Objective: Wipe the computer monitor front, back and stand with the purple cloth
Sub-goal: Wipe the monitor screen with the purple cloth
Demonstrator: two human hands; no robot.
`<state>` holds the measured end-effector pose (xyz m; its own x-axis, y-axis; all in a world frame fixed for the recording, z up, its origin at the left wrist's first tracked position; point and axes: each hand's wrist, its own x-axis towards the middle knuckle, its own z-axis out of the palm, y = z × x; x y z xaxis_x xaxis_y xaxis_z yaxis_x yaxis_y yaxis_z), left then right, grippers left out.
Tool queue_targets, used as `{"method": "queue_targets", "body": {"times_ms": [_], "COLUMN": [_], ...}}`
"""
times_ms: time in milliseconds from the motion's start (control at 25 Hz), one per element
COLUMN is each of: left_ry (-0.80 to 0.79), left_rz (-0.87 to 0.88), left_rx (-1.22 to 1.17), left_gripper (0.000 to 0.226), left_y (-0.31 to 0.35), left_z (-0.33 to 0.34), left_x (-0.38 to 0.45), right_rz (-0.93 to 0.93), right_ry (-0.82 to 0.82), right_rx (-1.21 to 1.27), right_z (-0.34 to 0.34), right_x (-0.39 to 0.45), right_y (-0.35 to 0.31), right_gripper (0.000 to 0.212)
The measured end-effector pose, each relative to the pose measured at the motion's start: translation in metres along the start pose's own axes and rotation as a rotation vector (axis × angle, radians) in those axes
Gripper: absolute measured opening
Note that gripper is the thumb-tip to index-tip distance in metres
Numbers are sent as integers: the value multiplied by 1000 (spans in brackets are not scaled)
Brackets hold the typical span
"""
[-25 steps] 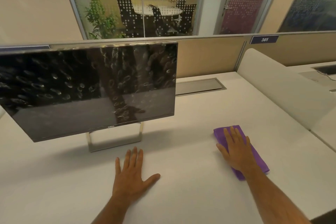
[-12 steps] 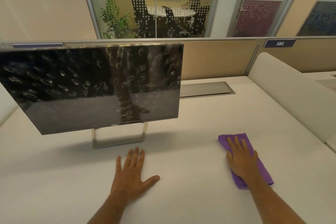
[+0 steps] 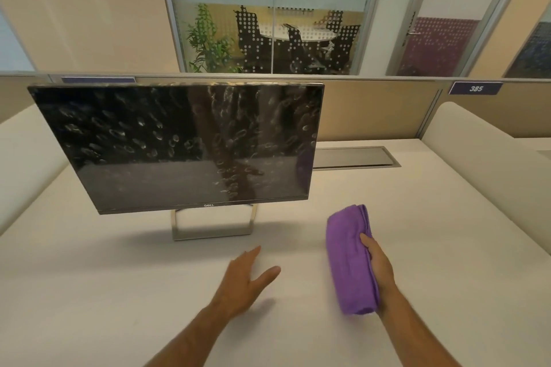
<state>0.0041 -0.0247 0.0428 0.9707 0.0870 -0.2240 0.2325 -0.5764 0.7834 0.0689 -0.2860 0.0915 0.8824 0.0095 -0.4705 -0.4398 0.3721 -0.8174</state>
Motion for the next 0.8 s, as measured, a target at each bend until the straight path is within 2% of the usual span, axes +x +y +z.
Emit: {"method": "queue_targets", "body": {"times_ms": [80, 160, 200, 280, 320, 400, 480, 640, 800], "left_ry": [-77, -244, -296, -278, -234, -145, -100, -130, -181], "left_rz": [-77, -171, -195, -203, -205, -182, -154, -139, -91], "left_rx": [-397, -714, -809, -925, -962, -982, -948, -870, -794], "left_gripper": [98, 73, 61, 49, 49, 50, 49, 39, 41], "left_y": [23, 36, 38, 37, 34, 26, 20, 16, 13], "left_z": [0, -1, -1, -3, -6, -13, -22, -41, -58], "left_x": [-12, -23, -28, -36, -40, -43, -46, -49, -47], "right_rz": [164, 196, 199, 221, 223, 205, 129, 68, -16], "right_ry": [-149, -188, -212, -268, -307, -365, -428, -452, -474], "right_rx": [229, 234, 205, 149, 114, 19, -198, -602, -706], "right_z": [25, 42, 49, 62, 67, 73, 73, 77, 85], "right_x": [-17, -25, -26, -34, -38, -42, -43, -43, -48], "right_y": [9, 25, 34, 42, 43, 41, 40, 35, 18], "right_gripper": [34, 43, 49, 64, 62, 46, 33, 37, 35]}}
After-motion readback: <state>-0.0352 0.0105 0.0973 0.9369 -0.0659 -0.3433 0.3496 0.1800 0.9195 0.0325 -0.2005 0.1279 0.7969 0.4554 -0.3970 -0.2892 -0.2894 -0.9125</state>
